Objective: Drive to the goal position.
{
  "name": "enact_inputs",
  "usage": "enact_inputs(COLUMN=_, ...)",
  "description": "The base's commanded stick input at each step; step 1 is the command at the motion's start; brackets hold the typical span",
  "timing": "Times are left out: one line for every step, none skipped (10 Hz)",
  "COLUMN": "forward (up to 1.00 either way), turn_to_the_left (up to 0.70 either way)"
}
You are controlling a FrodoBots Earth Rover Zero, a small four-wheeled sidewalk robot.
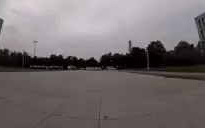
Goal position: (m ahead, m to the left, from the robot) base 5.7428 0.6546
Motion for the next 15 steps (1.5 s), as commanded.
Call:
enact_inputs(forward=0.7, turn_to_the_left=0.01)
enact_inputs(forward=0.7, turn_to_the_left=0.01)
enact_inputs(forward=0.7, turn_to_the_left=0.01)
enact_inputs(forward=0.7, turn_to_the_left=0.01)
enact_inputs(forward=0.7, turn_to_the_left=0.01)
enact_inputs(forward=0.7, turn_to_the_left=0.01)
enact_inputs(forward=0.7, turn_to_the_left=0.01)
enact_inputs(forward=0.7, turn_to_the_left=0.01)
enact_inputs(forward=0.7, turn_to_the_left=0.01)
enact_inputs(forward=0.7, turn_to_the_left=0.01)
enact_inputs(forward=0.7, turn_to_the_left=0.01)
enact_inputs(forward=0.7, turn_to_the_left=0.01)
enact_inputs(forward=0.7, turn_to_the_left=0.01)
enact_inputs(forward=0.7, turn_to_the_left=0.01)
enact_inputs(forward=0.7, turn_to_the_left=0.01)
